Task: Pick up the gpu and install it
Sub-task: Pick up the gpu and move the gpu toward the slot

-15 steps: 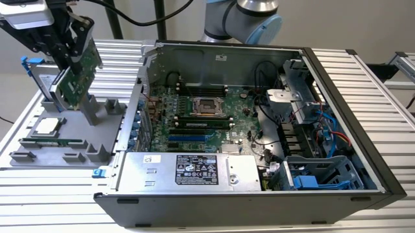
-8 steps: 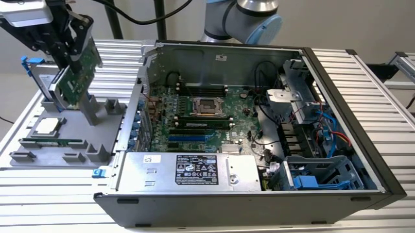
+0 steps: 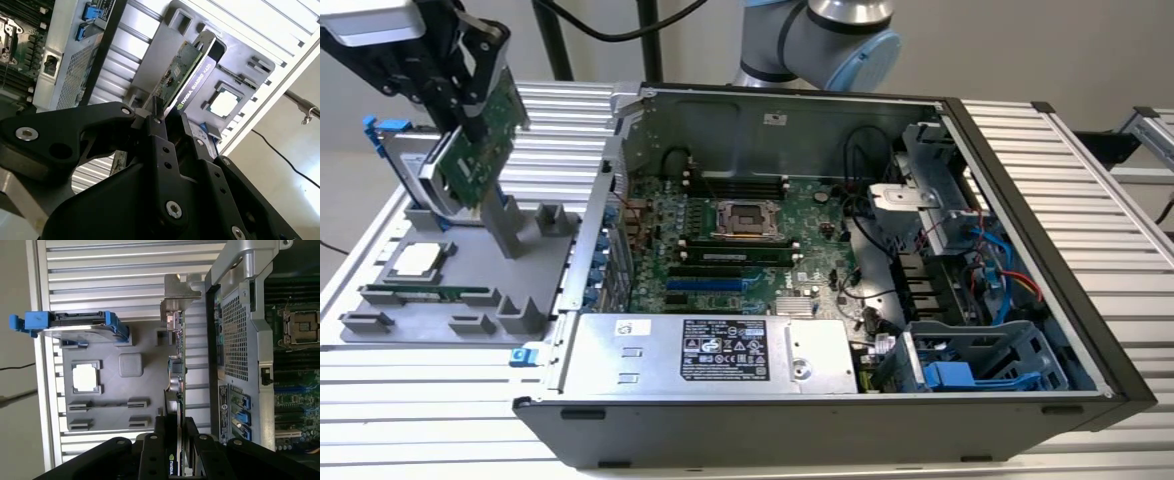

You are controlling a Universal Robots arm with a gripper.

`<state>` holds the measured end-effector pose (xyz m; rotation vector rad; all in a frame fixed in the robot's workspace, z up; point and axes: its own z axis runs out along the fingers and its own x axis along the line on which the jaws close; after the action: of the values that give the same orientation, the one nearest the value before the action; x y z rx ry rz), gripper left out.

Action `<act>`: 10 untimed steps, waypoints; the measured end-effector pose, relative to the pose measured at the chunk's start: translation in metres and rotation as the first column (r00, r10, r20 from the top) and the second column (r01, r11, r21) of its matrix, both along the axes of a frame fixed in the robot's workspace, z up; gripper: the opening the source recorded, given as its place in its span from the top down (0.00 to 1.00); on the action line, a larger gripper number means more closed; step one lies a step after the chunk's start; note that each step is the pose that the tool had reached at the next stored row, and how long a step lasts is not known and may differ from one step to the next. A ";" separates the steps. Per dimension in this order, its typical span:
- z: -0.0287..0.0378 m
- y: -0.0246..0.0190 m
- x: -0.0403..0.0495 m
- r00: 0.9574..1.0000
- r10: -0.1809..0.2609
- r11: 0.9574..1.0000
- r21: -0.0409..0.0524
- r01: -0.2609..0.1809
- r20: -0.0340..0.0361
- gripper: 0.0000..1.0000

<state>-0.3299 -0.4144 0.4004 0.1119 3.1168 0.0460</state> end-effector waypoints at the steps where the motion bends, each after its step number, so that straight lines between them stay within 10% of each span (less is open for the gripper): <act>1: 0.0010 0.0000 0.0000 1.000 0.000 1.000 0.000 0.000 0.000 1.00; 10: 0.0118 -0.0001 0.0000 1.000 0.000 1.000 0.000 0.000 0.000 1.00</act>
<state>-0.3299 -0.4145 0.4122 0.1118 3.1167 0.0466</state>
